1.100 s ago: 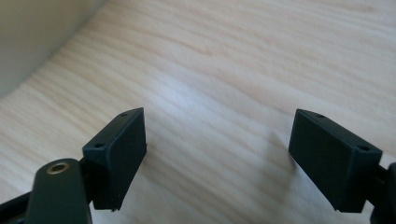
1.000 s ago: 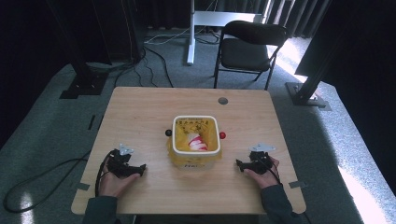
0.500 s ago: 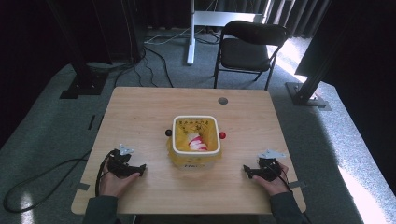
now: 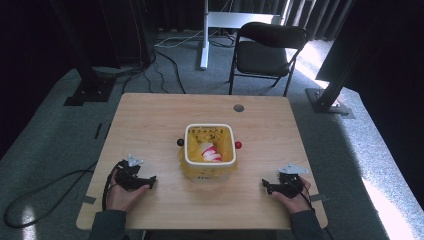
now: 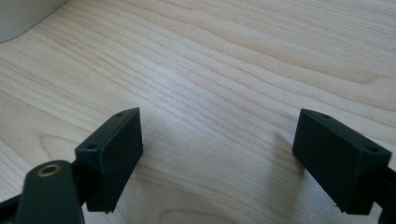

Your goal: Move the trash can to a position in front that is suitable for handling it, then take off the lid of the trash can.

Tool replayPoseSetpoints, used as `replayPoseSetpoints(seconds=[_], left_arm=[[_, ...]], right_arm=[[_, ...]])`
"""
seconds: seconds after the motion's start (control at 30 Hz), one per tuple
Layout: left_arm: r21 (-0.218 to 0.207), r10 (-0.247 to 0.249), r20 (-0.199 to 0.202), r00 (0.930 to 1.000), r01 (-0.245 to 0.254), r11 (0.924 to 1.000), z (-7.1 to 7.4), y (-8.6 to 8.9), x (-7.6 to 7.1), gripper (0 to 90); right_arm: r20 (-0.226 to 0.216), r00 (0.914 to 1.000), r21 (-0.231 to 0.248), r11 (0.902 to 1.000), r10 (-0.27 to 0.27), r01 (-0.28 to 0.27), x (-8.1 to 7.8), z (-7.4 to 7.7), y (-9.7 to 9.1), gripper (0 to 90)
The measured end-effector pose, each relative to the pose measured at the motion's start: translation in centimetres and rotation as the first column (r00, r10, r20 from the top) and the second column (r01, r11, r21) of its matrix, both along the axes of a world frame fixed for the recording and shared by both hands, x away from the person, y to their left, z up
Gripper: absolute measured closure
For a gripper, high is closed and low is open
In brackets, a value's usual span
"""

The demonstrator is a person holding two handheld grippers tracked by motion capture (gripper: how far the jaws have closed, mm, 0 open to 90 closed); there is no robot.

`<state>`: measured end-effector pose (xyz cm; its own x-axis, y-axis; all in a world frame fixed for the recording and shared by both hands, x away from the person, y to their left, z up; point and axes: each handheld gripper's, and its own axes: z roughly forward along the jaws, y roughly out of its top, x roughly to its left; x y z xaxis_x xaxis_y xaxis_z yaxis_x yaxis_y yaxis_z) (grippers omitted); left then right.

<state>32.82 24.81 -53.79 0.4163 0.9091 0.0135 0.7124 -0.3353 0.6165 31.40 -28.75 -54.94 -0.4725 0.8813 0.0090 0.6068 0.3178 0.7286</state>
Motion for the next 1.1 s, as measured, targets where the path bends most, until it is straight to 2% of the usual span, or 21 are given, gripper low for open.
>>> replayPoseSetpoints(seconds=[0.3,0.37,0.57,0.6,0.73,0.83,1.0,1.1], left_arm=[[0.002,-0.027,-0.006,0.9996,0.027,0.9996,0.3,-0.3,-0.2,8.1],[-0.010,-0.036,-0.009,0.9993,0.036,0.9993,0.6,-0.4,-0.3,16.1],[-0.015,-0.064,-0.006,0.9979,0.064,0.9978,1.2,-1.1,-0.6,18.3],[-0.016,-0.069,-0.007,0.9976,0.068,0.9975,1.3,-1.2,-0.6,21.5],[-0.038,-0.077,-0.008,0.9970,0.076,0.9964,1.6,-1.4,-0.4,25.0],[-0.037,-0.079,-0.005,0.9969,0.078,0.9962,1.8,-1.5,-0.3,25.1],[-0.006,-0.085,-0.005,0.9963,0.085,0.9963,1.8,-2.0,-0.3,25.2],[0.001,-0.094,0.006,0.9955,0.094,0.9955,1.9,-2.3,-0.3,30.7]], right_arm=[[-0.001,1.0000,0.000,1.0000,-0.002,0.002,-0.1,0.0,0.0,15.5],[-0.001,1.0000,0.000,1.0000,-0.002,0.002,-0.1,0.0,0.0,15.5],[0.000,1.0000,0.000,1.0000,-0.004,0.004,-0.1,0.0,0.0,15.3],[-0.001,1.0000,-0.001,1.0000,-0.005,0.005,-0.1,0.0,-0.1,15.2],[0.000,1.0000,0.000,1.0000,-0.005,0.005,-0.1,0.0,-0.1,15.1],[0.000,1.0000,-0.001,1.0000,-0.008,0.008,-0.1,0.0,-0.1,15.2],[0.001,0.9998,-0.001,0.9998,-0.017,0.017,-0.1,0.0,-0.1,15.2],[0.001,0.9998,-0.001,0.9998,-0.018,0.018,-0.1,0.0,-0.1,15.2]])
